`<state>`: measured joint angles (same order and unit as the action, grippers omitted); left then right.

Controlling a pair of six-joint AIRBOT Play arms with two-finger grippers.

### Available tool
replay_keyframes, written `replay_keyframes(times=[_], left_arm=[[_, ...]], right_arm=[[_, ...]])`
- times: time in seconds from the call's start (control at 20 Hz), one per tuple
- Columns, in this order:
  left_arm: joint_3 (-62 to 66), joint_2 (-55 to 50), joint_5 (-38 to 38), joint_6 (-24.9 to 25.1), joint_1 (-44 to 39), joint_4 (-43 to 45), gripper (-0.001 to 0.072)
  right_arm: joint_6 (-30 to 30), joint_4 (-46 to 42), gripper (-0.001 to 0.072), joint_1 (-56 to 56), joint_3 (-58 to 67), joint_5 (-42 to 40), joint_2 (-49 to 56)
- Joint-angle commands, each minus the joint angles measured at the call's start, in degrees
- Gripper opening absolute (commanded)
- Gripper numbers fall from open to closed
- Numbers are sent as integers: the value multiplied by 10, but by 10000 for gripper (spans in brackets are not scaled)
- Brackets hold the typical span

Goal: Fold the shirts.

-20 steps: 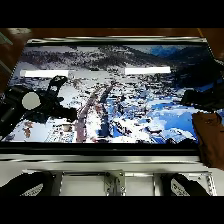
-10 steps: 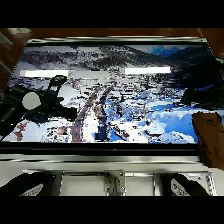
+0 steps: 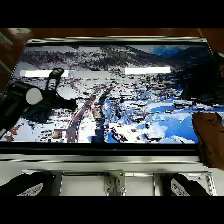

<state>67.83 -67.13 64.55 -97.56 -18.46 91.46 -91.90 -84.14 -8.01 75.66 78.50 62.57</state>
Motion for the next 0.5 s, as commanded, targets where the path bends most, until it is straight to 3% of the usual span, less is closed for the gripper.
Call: replay_keyframes(times=[0.0, 0.1, 0.25, 0.35, 0.45], left_arm=[[82, -31, -20, -17, 130, 94, 661], [131, -59, -13, -48, 254, 68, 661], [138, -108, 40, -51, 400, -23, 661], [132, -158, 85, -24, 455, -72, 662], [112, -195, 75, -4, 469, -102, 663]], right_arm=[[1, 2, 689, 0, 0, -19, 0], [2, 3, 688, 0, 0, -21, 0], [2, 9, 688, 0, 0, -21, 0], [2, 23, 688, 0, 0, -21, 0], [2, 37, 688, 0, 0, -20, 0]])
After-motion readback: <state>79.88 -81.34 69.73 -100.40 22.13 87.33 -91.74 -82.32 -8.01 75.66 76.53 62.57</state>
